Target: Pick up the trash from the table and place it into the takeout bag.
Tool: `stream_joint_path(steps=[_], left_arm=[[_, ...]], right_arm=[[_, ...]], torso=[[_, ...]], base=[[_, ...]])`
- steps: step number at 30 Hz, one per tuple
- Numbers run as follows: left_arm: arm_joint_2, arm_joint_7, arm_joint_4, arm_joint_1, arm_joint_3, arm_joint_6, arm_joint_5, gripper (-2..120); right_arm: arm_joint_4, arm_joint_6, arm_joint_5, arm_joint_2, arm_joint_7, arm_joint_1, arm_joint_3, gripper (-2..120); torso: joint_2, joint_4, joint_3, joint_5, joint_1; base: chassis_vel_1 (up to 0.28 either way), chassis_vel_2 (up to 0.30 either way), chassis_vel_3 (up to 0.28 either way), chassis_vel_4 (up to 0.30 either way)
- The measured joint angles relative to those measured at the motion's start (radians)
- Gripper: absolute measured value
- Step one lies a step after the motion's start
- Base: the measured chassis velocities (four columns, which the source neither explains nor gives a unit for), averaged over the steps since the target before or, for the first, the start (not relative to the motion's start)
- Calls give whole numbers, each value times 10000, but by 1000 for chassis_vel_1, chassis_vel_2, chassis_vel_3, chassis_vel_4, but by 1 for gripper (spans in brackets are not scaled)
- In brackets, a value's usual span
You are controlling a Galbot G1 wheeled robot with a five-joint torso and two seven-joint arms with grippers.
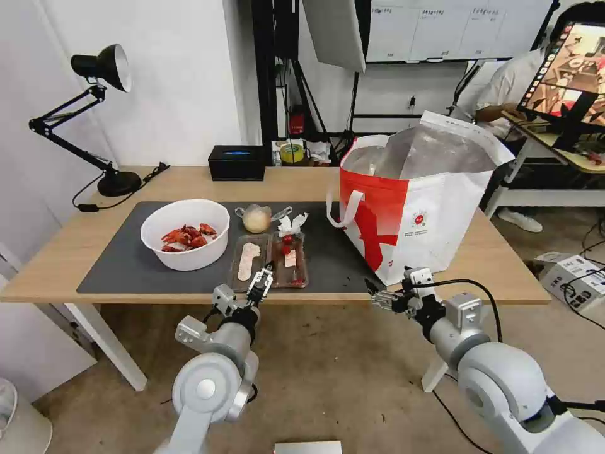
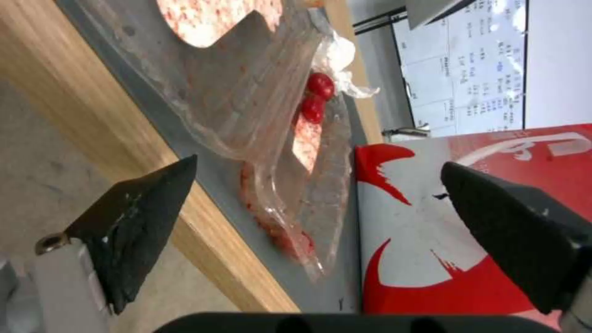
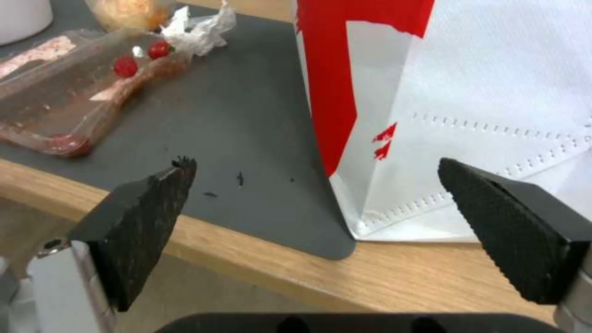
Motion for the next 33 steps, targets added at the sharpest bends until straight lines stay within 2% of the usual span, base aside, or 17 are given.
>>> stream_joint_path(steps=[23,33], left_arm=[[-91,3,433,-335,-130,-305,-21,100],[-199,294,462,-354,-283,-665,-28,100]], right_arm=[[-81,70,-169,59,-23,-109,65,100],[-90,113,-255,89,-38,-176,63,100]], torso=[[0,0,0,0,0],[0,0,0,0,0]], base=[[0,0,0,0],[0,0,0,0]])
